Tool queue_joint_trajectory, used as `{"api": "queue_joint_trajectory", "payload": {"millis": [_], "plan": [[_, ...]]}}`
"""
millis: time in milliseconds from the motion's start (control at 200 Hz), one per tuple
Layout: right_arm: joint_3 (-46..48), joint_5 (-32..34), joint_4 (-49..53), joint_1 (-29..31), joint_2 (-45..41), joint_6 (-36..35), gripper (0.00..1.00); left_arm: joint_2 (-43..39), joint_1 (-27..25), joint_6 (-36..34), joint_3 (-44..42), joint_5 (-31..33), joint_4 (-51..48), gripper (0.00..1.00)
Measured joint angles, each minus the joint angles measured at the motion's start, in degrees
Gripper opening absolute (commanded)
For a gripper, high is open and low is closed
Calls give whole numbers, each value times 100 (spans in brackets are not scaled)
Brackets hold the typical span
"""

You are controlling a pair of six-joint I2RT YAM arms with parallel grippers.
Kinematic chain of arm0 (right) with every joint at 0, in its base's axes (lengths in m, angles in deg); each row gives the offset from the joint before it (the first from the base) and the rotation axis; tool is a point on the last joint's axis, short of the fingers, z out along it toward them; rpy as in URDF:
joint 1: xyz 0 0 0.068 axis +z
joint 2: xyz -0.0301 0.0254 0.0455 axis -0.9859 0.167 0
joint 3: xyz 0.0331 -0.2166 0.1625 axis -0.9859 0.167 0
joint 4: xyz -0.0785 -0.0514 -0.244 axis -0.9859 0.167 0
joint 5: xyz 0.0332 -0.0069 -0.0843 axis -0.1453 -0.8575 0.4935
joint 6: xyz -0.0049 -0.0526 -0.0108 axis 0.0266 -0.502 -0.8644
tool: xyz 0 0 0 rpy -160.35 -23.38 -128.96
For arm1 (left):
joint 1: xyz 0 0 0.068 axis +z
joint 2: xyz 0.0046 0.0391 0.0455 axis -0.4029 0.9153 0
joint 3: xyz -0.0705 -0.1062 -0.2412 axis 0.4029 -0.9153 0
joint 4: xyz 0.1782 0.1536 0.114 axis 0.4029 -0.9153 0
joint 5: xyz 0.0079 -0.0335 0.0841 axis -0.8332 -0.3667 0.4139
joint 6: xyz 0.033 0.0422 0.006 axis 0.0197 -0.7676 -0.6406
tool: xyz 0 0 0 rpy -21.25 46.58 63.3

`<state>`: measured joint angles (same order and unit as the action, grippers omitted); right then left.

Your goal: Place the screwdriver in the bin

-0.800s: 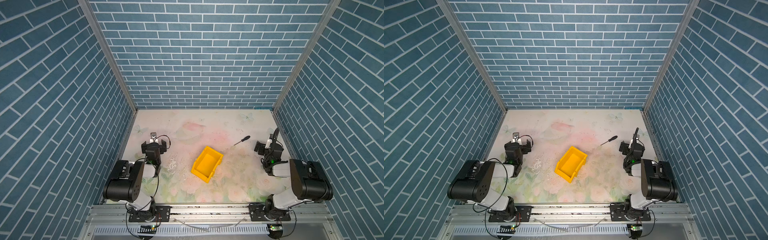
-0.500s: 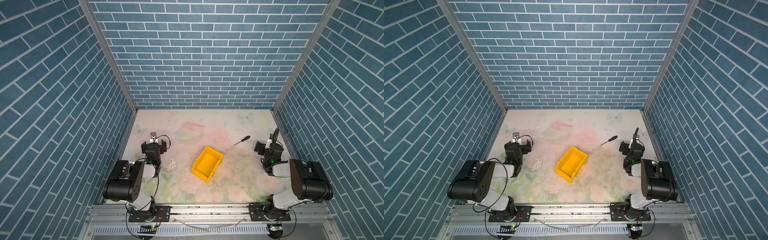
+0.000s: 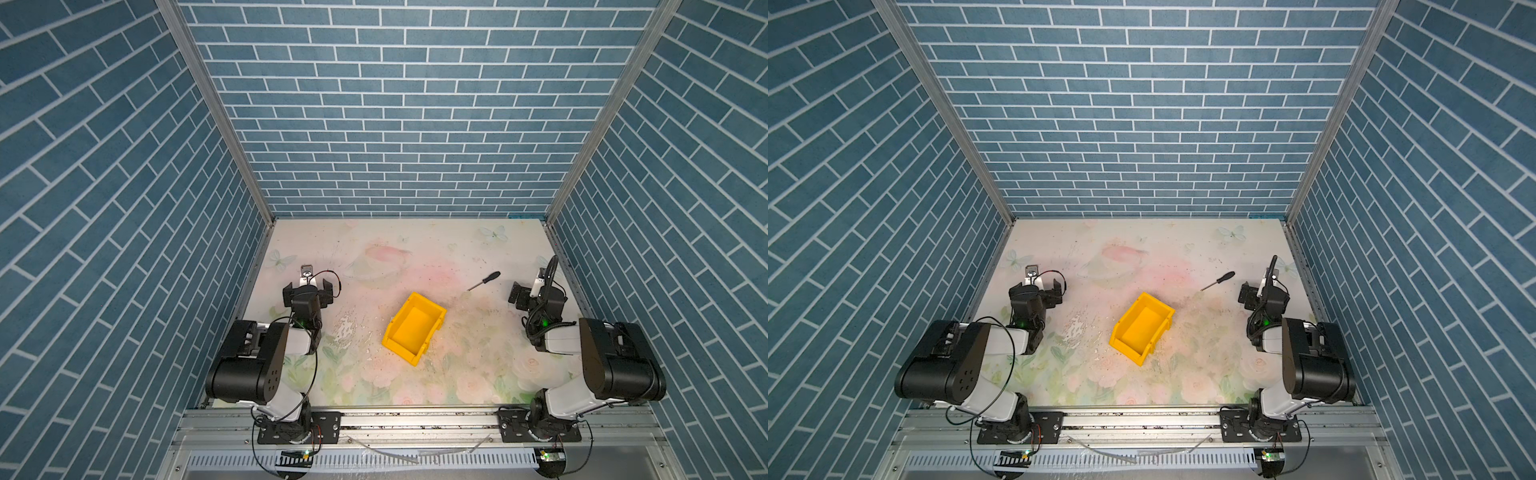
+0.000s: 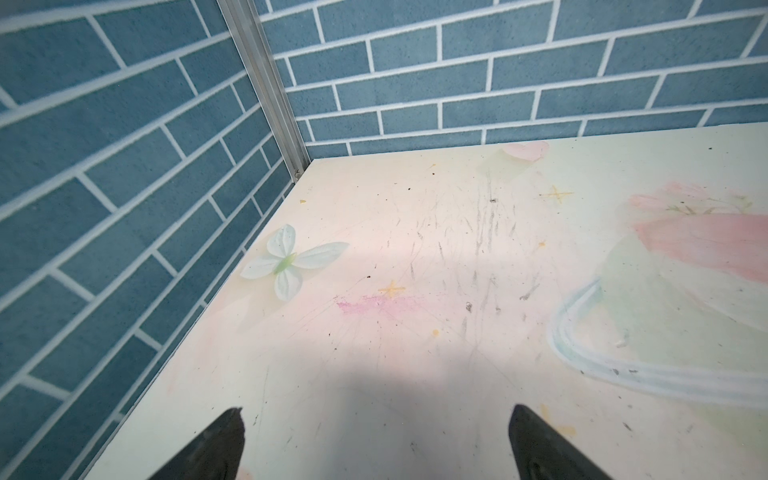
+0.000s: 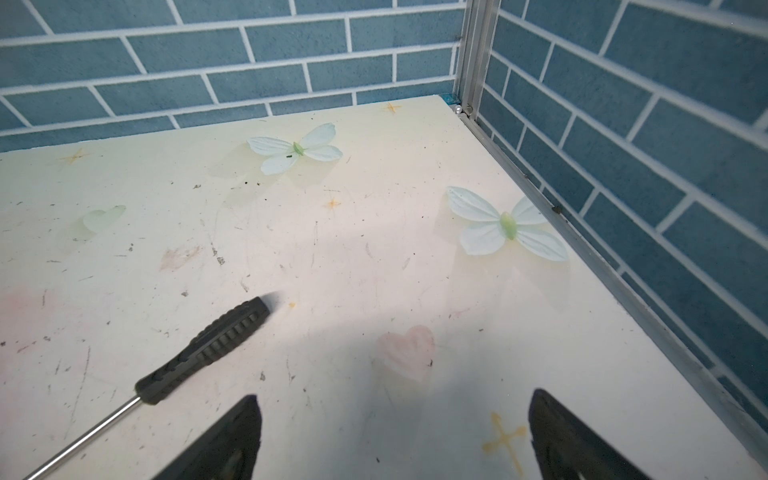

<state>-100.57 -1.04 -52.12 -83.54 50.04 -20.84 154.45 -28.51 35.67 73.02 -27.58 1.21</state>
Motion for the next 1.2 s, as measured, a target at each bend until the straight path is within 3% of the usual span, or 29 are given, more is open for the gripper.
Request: {"api": "queue_joint_trajectory", "payload": {"millis": [260, 565, 850, 1200], "plan": [[0, -17, 160, 0, -133, -7, 99, -315, -79, -87, -13, 24, -192, 100], [-260, 39, 1309, 96, -1235, -37, 99, -1589, -960, -765, 354, 267, -1119, 100], [-1580, 315, 3381, 398, -1768, 540, 99, -1733, -2337, -1161, 1025, 192, -1755, 100], [-2763, 647, 4780, 1102, -938, 1335, 95, -1097, -4247, -1331, 1797, -367, -2105, 100]]}}
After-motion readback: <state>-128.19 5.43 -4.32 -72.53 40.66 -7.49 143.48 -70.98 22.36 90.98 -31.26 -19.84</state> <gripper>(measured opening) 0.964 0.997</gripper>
